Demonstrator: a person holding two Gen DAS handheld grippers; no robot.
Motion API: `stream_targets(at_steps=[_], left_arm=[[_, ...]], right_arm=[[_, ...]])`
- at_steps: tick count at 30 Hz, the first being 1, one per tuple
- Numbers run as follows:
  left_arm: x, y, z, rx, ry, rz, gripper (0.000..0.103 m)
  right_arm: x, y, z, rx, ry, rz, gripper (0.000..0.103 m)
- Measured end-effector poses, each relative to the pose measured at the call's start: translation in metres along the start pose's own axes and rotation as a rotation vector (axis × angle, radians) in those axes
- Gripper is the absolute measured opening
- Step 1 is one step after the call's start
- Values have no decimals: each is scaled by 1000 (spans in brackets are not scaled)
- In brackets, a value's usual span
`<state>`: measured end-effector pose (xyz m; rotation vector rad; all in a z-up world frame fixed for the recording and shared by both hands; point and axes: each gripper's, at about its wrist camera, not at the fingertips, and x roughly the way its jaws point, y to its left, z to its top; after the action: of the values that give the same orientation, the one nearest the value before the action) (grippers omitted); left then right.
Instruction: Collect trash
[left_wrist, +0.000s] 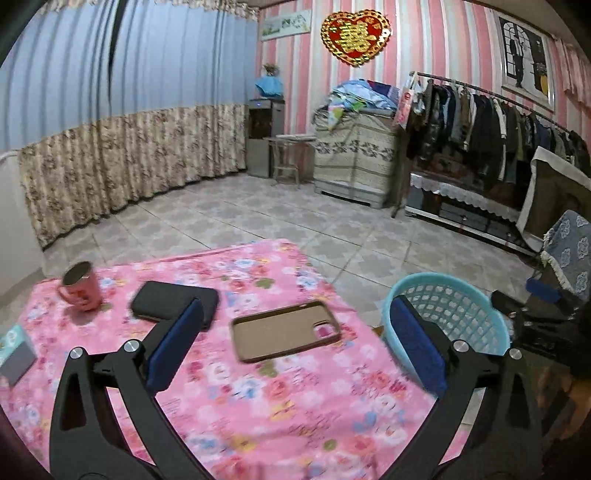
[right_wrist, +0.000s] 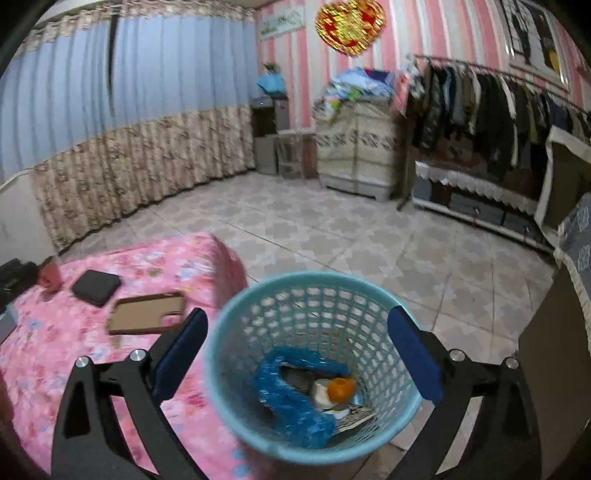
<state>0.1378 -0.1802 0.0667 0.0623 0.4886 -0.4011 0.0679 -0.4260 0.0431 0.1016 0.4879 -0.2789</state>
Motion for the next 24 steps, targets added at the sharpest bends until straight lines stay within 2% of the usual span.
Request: stream_targets(at_steps=[4,14,17,24], left_arm=[[-36,19,-16,-10,-28,78,98],[-117,75,-48,-96,-63,217,98],[-128,86,-57,-93,-57,249,98],[-142,94,-78,-104,-49,272,98]], right_arm=[[-34,31,-6,-49,-54,26,99],[-68,104,-31,-73,-32,180,99],[-75,121,-38,-89,-30,191,99],[-88,148,-53,-99,-17,228,99]])
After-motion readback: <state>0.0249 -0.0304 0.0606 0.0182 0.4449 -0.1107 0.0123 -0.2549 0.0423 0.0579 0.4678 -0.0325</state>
